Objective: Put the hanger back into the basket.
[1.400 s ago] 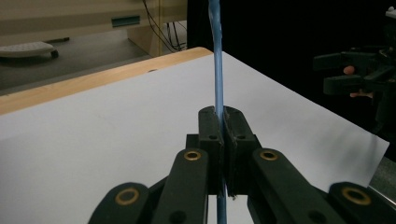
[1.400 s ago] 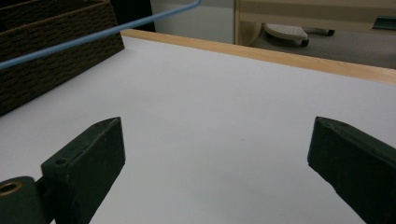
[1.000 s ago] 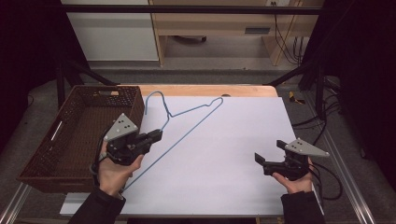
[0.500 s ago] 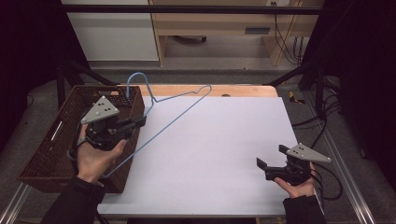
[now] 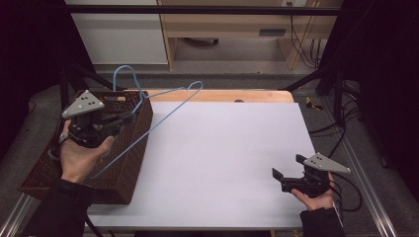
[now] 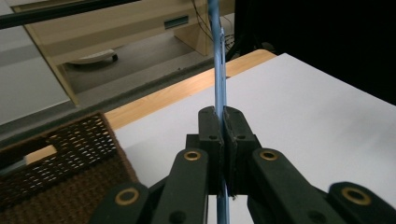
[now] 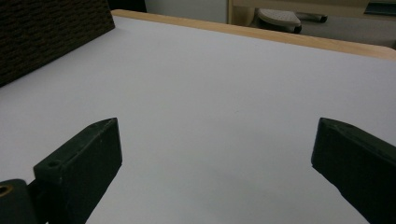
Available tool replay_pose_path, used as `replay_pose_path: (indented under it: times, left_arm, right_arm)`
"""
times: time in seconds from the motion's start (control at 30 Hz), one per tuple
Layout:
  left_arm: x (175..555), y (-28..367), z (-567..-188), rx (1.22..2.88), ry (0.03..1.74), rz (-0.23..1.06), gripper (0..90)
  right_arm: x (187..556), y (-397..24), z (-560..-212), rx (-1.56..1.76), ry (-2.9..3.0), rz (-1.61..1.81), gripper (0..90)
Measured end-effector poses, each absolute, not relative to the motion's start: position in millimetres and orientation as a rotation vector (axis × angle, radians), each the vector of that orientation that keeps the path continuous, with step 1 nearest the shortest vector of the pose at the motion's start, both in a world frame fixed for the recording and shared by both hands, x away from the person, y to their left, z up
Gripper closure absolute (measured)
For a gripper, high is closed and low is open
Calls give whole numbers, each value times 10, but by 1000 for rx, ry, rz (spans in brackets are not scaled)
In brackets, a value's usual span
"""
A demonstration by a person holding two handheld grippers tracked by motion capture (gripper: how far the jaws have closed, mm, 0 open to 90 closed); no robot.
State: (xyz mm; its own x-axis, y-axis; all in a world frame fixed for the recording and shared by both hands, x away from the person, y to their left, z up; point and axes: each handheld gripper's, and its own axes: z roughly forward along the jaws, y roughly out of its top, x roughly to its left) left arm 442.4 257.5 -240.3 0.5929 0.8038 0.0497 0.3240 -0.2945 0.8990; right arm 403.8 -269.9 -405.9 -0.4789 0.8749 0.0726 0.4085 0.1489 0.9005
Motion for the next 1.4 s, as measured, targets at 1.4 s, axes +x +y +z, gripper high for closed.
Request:
replay_pose_path:
  times: [1.4]
  left_arm:
    - [4678,3686,-2669,1854,1177,731,873]
  right_arm:
    - [4034,-2714,-4048,1214,1963,1298,26]
